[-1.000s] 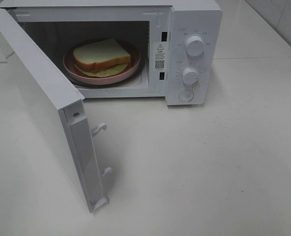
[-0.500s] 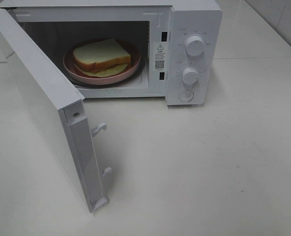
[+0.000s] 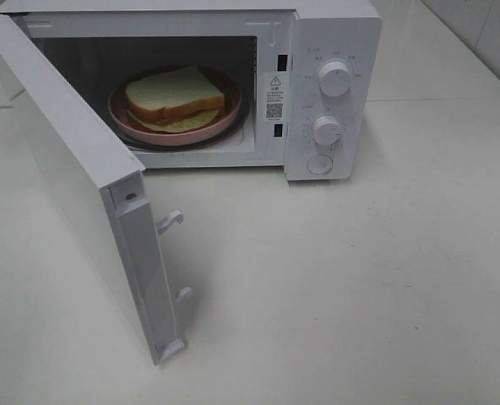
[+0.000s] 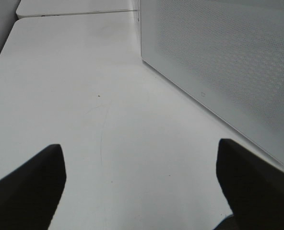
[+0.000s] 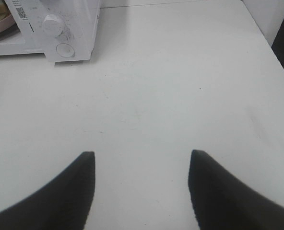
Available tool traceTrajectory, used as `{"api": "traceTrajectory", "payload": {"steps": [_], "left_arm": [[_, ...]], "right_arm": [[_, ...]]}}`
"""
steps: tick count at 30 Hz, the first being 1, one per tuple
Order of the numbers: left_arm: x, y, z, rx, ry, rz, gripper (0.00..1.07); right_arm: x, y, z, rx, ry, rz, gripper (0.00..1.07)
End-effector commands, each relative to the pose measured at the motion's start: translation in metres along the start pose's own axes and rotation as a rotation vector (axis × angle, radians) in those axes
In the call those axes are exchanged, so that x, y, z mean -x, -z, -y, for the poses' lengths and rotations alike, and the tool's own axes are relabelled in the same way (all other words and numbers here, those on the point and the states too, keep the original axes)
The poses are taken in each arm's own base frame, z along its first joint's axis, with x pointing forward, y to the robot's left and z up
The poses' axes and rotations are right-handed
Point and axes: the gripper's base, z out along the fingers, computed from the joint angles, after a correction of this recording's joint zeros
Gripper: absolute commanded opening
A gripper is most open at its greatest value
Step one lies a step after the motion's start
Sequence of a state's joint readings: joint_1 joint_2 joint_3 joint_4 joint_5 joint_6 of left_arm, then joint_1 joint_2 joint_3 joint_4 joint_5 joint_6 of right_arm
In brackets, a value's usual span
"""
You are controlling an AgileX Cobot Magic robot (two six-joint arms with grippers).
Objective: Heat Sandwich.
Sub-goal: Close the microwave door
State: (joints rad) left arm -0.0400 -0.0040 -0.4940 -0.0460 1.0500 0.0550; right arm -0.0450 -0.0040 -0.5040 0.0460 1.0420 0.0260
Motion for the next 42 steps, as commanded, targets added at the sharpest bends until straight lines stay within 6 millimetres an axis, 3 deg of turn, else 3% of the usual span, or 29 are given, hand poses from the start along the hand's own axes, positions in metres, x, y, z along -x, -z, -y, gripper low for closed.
{"api": "traceTrajectory", "payload": {"steps": [1,9,15,26,42], "left_arm": [[0.006,0.003,0.0,-0.001,-0.002,0.047,0.79],[0.027,-0.009,-0.001,0.003,-0.011,0.07,0.77],[0.045,-0.034,-0.002,-0.008,-0.034,0.097,0.76],[0.048,-0.074,0.001,-0.054,-0.05,0.177,0.76],[0.051,-0.112,0.0,-0.031,-0.006,0.274,0.7]], "right_arm": [[-0.002,0.003,0.0,0.001,0.021,0.031,0.58],[-0.002,0.003,0.0,0.001,0.021,0.031,0.58],[-0.002,0.003,0.0,0.001,0.021,0.031,0.58],[-0.002,0.003,0.0,0.001,0.021,0.031,0.58],[-0.002,0.003,0.0,0.001,0.021,0.031,0.58]]}}
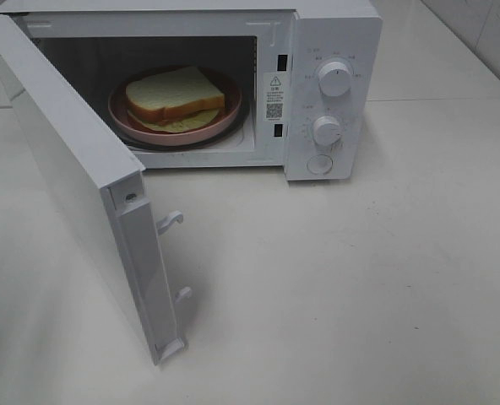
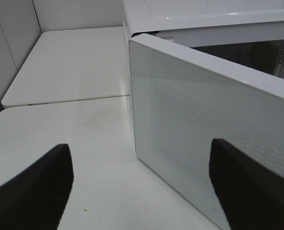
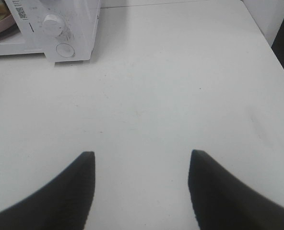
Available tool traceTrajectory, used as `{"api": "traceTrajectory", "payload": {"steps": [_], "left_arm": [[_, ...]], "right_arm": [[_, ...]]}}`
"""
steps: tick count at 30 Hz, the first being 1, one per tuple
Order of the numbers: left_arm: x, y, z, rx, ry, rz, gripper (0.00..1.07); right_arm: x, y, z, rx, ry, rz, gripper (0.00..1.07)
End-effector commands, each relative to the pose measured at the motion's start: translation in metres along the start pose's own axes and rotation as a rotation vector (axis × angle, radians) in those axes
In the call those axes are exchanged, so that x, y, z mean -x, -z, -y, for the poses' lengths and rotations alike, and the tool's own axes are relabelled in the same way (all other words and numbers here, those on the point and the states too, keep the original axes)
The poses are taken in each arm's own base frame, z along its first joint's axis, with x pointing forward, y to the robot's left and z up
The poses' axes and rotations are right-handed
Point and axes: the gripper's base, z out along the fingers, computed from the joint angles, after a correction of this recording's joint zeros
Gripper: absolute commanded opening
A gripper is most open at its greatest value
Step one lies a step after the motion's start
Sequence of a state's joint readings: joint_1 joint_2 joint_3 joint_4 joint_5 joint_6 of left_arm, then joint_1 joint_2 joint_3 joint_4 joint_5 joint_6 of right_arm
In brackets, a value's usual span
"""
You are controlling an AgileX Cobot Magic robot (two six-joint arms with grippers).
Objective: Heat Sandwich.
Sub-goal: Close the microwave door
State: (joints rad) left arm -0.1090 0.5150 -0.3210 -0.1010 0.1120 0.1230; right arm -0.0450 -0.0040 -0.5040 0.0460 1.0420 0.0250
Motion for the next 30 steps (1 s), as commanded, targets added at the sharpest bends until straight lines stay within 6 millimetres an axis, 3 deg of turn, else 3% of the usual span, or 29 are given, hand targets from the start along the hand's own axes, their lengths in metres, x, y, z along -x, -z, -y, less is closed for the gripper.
{"api": "traceTrajectory", "payload": {"steps": [1,19,30], "left_arm": [[0.002,-0.007,0.0,0.002,0.013,0.024,0.69],[-0.009,-0.056,-0.001,0.012,0.069,-0.033,0.61],[-0.016,-0.079,0.011,-0.119,0.05,-0.017,0.61]], "right_arm": [[-0.002,0.003,0.0,0.001,0.02,0.031,0.58],[-0.002,0.003,0.0,0.001,0.019,0.031,0.58],[-0.002,0.003,0.0,0.001,0.019,0.031,0.58]]}}
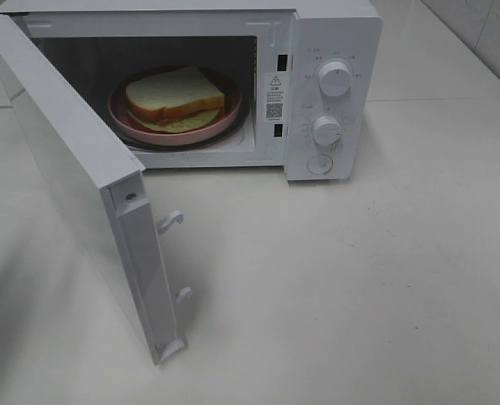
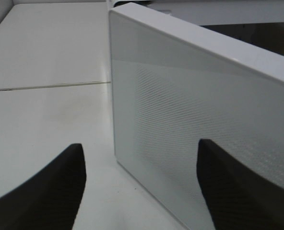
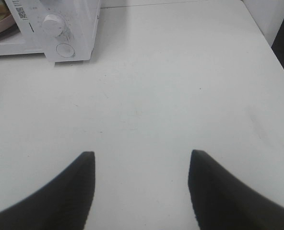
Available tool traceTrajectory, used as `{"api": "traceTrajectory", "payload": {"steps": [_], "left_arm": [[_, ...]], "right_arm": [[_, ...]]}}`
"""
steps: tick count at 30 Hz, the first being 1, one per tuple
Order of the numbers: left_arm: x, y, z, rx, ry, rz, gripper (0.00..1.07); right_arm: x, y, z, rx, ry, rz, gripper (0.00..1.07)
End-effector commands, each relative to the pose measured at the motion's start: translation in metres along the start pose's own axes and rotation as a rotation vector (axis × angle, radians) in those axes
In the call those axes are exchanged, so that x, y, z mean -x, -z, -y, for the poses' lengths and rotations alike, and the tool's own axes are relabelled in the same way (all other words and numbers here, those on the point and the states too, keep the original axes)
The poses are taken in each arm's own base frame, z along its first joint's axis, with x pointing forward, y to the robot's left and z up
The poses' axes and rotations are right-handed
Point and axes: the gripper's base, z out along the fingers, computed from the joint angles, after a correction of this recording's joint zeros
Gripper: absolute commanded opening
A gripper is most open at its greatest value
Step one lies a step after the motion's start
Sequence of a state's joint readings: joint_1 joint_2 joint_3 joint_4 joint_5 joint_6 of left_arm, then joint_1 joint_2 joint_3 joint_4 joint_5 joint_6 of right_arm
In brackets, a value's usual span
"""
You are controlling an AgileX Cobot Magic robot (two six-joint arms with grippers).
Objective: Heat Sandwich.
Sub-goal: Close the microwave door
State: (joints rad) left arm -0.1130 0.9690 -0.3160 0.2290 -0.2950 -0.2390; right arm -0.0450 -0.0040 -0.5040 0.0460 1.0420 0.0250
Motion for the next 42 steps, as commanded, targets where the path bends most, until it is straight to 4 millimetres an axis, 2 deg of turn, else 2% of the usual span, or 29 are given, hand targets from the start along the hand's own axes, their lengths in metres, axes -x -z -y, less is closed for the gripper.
{"api": "traceTrajectory", "payload": {"steps": [1,5,7,8,10,12,14,15,19,21,28,42], "left_arm": [[0.002,-0.008,0.009,-0.101,0.013,0.05,0.59],[-0.001,-0.013,0.013,-0.147,0.009,0.042,0.52],[-0.006,-0.017,0.014,-0.165,-0.015,0.012,0.42],[-0.006,-0.017,0.014,-0.165,-0.015,0.012,0.42],[-0.009,-0.019,0.014,-0.169,-0.024,-0.003,0.36],[-0.009,-0.021,0.015,-0.18,-0.033,0.0,0.25],[-0.009,-0.021,0.015,-0.183,-0.034,0.007,0.23],[-0.007,-0.021,0.016,-0.192,-0.033,0.023,0.17],[-0.006,-0.02,0.017,-0.197,-0.033,0.034,0.08],[-0.007,-0.022,0.017,-0.199,-0.06,0.033,0.0],[-0.011,-0.031,0.02,-0.225,-0.074,0.057,0.0],[-0.031,-0.054,0.059,-0.2,-0.175,0.066,0.0]], "right_arm": [[-0.002,0.003,0.0,0.001,0.019,0.031,0.58],[-0.002,0.003,0.0,0.001,0.019,0.031,0.58],[-0.002,0.003,0.0,0.001,0.019,0.031,0.58],[-0.002,0.003,0.0,0.001,0.019,0.031,0.58],[-0.002,0.003,0.0,0.001,0.019,0.031,0.58],[-0.002,0.003,0.0,0.001,0.019,0.031,0.58],[-0.002,0.003,0.0,0.001,0.019,0.031,0.58],[-0.002,0.003,0.0,0.001,0.019,0.031,0.58],[-0.002,0.003,0.0,0.001,0.019,0.031,0.58],[-0.002,0.003,0.0,0.001,0.019,0.031,0.58],[-0.002,0.003,0.0,0.001,0.019,0.031,0.58],[-0.002,0.003,0.0,0.001,0.019,0.031,0.58]]}}
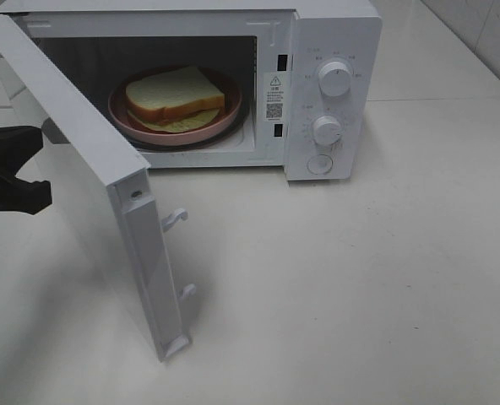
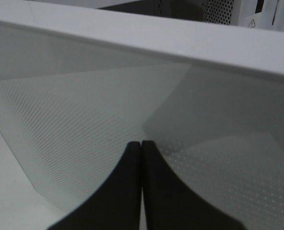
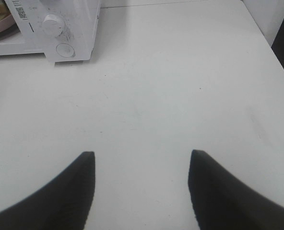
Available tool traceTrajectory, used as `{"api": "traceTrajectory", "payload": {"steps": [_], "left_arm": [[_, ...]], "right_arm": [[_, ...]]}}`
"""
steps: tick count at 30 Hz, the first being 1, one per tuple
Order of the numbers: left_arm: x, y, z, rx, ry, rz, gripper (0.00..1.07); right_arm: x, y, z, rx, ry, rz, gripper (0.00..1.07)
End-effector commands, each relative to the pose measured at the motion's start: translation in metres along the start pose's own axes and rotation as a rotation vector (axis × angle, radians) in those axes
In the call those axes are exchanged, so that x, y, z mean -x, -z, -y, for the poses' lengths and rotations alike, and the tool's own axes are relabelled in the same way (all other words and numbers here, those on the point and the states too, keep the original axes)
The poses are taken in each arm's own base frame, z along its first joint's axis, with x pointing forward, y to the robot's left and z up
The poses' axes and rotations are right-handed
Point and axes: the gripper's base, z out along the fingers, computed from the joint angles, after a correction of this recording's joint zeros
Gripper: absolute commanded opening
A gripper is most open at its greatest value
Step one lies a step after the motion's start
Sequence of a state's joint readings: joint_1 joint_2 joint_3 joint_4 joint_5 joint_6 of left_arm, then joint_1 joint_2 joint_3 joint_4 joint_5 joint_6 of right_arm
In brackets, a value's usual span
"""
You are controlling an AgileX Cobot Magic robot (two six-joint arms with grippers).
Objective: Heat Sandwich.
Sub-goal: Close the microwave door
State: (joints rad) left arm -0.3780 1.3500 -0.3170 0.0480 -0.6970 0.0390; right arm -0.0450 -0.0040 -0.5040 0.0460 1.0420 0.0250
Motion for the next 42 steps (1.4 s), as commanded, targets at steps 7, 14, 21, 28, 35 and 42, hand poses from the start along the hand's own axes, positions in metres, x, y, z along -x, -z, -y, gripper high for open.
{"api": "traceTrajectory", "payload": {"steps": [7,14,21,28,35,42], "left_arm": [[0.01,-0.024,0.023,0.019,-0.033,0.043,0.0],[0.013,-0.05,0.044,-0.012,-0.04,0.044,0.0],[0.016,-0.073,0.065,-0.024,-0.017,0.039,0.0],[0.018,-0.094,0.085,-0.032,-0.042,0.04,0.0],[0.026,-0.115,0.11,-0.025,-0.125,0.063,0.0],[0.029,-0.128,0.124,-0.034,-0.173,0.079,0.0]], "right_arm": [[-0.002,0.003,0.0,0.001,0.02,0.031,0.58],[-0.002,0.003,0.0,0.001,0.02,0.031,0.58],[-0.002,0.003,0.0,0.001,0.02,0.031,0.58],[-0.002,0.003,0.0,0.001,0.02,0.031,0.58],[-0.002,0.003,0.0,0.001,0.02,0.031,0.58],[-0.002,0.003,0.0,0.001,0.02,0.031,0.58]]}}
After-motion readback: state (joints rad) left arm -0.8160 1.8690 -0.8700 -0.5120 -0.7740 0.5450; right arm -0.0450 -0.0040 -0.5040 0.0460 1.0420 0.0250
